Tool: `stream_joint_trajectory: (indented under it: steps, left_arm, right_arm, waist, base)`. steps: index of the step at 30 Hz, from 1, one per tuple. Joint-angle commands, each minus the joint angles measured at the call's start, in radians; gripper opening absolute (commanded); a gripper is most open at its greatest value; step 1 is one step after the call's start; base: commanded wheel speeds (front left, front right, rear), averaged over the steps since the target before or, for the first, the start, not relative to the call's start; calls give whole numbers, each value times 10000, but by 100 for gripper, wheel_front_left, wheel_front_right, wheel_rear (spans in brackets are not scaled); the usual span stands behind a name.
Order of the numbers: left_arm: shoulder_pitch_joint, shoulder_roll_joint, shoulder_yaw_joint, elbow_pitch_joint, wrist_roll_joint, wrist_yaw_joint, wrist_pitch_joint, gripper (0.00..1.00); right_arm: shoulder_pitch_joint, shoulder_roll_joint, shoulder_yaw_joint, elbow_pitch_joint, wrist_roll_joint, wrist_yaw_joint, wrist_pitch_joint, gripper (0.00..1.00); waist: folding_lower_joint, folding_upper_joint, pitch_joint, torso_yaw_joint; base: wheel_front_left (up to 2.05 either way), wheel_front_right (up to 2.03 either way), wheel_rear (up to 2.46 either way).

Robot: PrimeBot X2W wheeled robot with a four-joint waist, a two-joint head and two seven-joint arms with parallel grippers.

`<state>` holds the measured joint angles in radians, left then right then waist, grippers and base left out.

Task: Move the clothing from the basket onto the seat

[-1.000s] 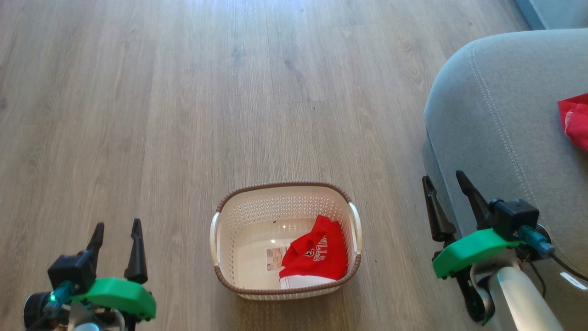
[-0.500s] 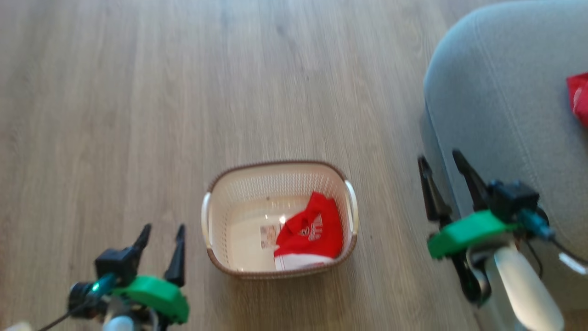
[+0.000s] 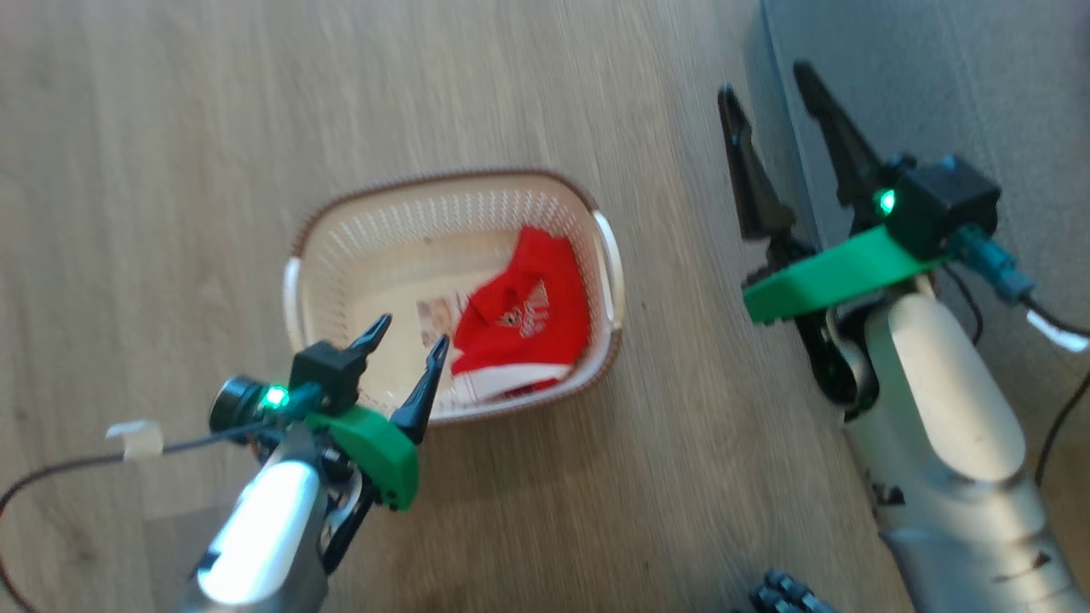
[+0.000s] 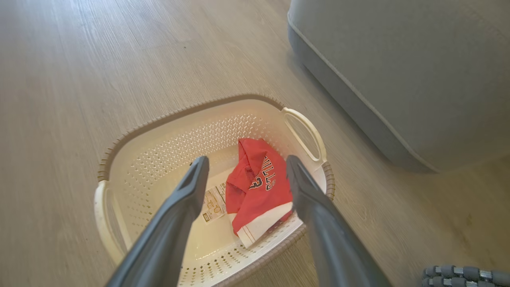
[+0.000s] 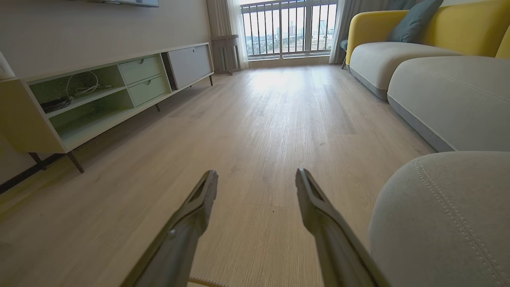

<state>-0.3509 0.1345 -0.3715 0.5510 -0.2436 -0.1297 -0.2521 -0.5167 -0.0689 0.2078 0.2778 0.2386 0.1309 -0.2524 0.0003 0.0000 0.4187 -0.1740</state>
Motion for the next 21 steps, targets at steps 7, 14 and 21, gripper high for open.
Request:
stream_joint_trajectory:
  steps: [7,14,21]
  left_arm:
    - [-1845,941,-1653,1239,-665,-8,-63,100]
    - [-3244,1752,-3074,2294,-1517,-9,430,100]
    - [-4387,2630,-4163,2736,-2271,-9,1375,100]
  right_arm:
    - [-1020,182,540,-643,337,-2,-93,100]
    - [-1379,185,691,-1012,889,-2,-93,100]
    - [-1607,186,898,-1376,1472,-2,-93,100]
  waist:
    - [-3,0,2208,-1123]
    - [-3,0,3302,-1775]
    - [-3,0,4264,-2464]
  base:
    - [0,0,0]
    - [0,0,0]
    - [0,0,0]
